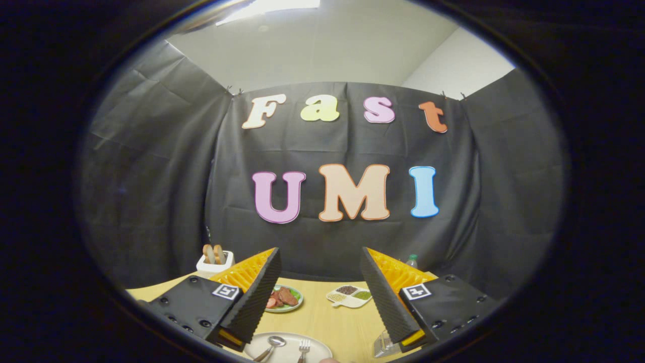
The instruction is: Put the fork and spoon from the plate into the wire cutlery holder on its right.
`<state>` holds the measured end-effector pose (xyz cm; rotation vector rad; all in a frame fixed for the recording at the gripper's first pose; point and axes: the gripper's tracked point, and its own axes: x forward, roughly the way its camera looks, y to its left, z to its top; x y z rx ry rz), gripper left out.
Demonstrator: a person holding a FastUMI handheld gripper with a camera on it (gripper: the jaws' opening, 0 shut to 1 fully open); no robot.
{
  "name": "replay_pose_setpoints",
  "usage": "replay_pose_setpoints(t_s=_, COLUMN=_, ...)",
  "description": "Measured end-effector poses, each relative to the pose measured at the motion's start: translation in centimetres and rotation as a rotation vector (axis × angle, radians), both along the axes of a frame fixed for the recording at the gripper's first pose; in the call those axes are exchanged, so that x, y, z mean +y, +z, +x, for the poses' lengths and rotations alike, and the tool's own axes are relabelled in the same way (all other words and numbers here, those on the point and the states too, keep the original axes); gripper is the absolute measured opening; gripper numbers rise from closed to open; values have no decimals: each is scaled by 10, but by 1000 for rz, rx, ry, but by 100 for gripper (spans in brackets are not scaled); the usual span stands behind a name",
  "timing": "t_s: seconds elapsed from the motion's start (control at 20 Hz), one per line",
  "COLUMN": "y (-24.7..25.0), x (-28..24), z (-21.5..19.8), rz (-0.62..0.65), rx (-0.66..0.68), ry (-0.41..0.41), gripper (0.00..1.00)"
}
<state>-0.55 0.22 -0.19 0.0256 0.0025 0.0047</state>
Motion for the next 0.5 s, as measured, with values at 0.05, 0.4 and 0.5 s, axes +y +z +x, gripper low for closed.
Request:
replay_pose_setpoints(t_s=0.05, y=-2, x=0, z=0, rz=1, rx=4, ry=1, gripper=100)
replay_pose_setpoints(t_s=0.4, y=-25, x=8, z=5, rz=-16, rx=56, ry=30, gripper=100)
replay_pose_setpoints(t_s=0.5, y=-32, x=12, z=7, rz=-16, rx=76, ry=45, gripper=100)
